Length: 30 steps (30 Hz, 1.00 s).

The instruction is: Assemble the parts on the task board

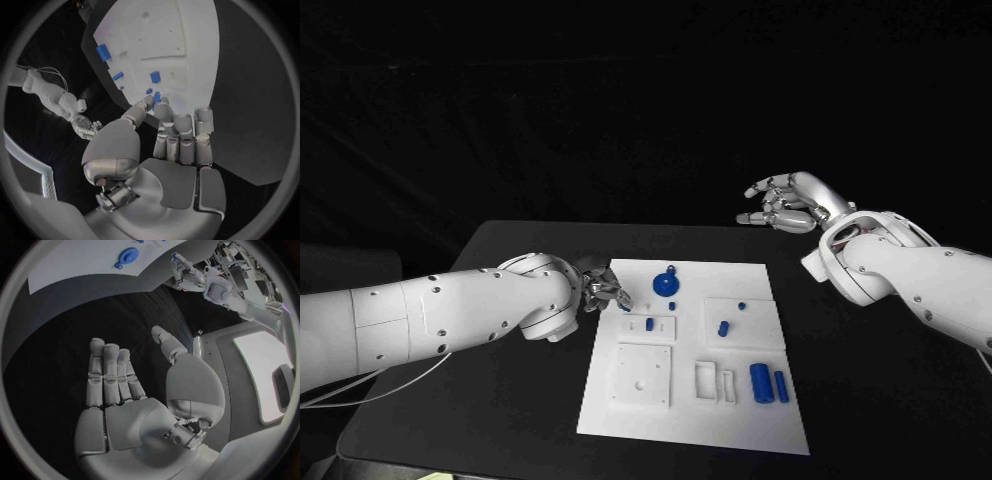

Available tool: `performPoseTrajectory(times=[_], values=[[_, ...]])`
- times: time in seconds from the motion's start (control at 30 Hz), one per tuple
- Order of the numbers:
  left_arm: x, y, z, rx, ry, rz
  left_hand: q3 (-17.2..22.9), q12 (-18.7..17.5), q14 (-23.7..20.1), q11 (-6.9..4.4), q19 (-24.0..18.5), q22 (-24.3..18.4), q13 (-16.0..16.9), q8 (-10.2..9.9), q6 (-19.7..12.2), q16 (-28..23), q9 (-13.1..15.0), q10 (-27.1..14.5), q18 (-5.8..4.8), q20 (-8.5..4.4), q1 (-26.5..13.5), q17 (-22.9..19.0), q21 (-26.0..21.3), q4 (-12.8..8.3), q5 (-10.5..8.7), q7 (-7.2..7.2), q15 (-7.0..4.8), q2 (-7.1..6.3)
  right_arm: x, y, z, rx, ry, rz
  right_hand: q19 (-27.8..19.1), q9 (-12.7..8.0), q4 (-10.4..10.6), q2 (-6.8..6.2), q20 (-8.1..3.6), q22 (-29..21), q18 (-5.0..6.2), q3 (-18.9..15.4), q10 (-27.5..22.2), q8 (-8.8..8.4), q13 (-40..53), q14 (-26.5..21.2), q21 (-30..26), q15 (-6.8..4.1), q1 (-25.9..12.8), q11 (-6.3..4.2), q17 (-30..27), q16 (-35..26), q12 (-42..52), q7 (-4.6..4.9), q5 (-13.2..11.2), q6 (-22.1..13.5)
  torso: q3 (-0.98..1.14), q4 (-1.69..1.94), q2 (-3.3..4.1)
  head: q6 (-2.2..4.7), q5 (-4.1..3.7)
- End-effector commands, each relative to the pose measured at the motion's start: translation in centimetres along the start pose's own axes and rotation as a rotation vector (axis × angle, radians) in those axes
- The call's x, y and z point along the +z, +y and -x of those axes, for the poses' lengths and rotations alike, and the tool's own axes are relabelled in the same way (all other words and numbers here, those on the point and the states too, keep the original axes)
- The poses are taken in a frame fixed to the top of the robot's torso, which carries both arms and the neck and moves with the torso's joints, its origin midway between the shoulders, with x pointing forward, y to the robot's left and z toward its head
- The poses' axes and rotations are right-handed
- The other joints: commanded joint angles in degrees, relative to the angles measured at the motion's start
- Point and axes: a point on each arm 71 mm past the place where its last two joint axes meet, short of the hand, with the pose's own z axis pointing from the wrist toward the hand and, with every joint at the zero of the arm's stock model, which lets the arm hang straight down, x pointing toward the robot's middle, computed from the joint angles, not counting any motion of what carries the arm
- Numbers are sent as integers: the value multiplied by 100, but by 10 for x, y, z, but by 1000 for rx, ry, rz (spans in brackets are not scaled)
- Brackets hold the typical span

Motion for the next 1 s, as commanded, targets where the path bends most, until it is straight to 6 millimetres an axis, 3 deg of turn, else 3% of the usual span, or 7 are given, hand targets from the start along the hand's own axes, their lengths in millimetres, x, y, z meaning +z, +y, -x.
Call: performPoseTrajectory(times=[0.03,0.23,0.33,0.57,0.67,0.8,1.0], values=[[2,-5,-1,46,-19,-14,21,31,438,-222,55,98,16,332,395,37,1132,261,74,-786,41,13,19,-23,40,-245,-414,31,1,2,0,7,-2,14,-13,6,3,50,22,6,163,-39,-41,24,-9,-36,-39,10,7,5,-7,-25,-21,11,42,-21,-4,-8,1,-24,13],[6,-5,-7,74,-22,-16,19,62,451,-229,65,101,40,339,428,61,1158,267,80,-786,30,26,31,-21,65,-254,-415,30,2,4,-1,12,2,23,-19,10,6,70,30,8,163,-43,-42,32,-49,-42,-51,12,18,5,-31,-31,-18,11,73,-22,7,-15,3,-59,15],[8,-4,-11,79,-24,-14,21,73,455,-232,70,101,48,341,438,69,1168,267,83,-786,30,31,35,-24,85,-257,-417,28,3,3,-1,44,7,9,-269,30,-16,111,142,-165,140,-1,-112,75,-443,-190,-387,38,-3,39,-346,-450,-344,41,93,-5,10,-17,2,-72,18],[10,-2,-16,115,-39,-21,25,91,458,-236,77,103,64,337,448,81,1187,262,89,-786,26,38,45,-25,140,-261,-419,25,3,1,-2,94,32,-8,-899,51,-120,234,490,-769,70,28,-78,186,-1869,-405,-1372,338,-21,120,-1266,-1880,-1554,97,76,18,6,-12,1,-97,9],[11,-1,-17,117,-40,-20,26,92,458,-236,78,103,65,337,449,82,1189,261,90,-786,25,38,46,-25,145,-261,-419,25,3,0,-2,118,39,-15,-992,53,-125,274,535,-833,63,10,-44,210,-2140,-419,-1486,402,-5,149,-1404,-2133,-1792,92,72,28,5,-15,1,-112,8],[12,1,-20,125,-43,-20,26,96,460,-237,80,103,68,337,452,85,1193,261,91,-786,23,40,49,-25,157,-262,-419,23,4,-1,-3,162,59,-23,-1526,54,-148,407,682,-977,-32,32,-2,293,-3164,-676,-1864,673,122,309,-1831,-2972,-2862,98,26,95,2,-9,1,-116,10],[13,4,-24,127,-40,-20,26,103,463,-238,84,104,73,336,457,89,1199,261,93,-786,20,42,53,-24,170,-263,-419,20,4,-2,-5,232,89,-51,-1685,-50,-140,552,837,-1101,34,41,468,356,-4334,-637,-2137,781,287,383,-2131,-3654,-3853,64,-22,207,2,-7,2,-134,7]])
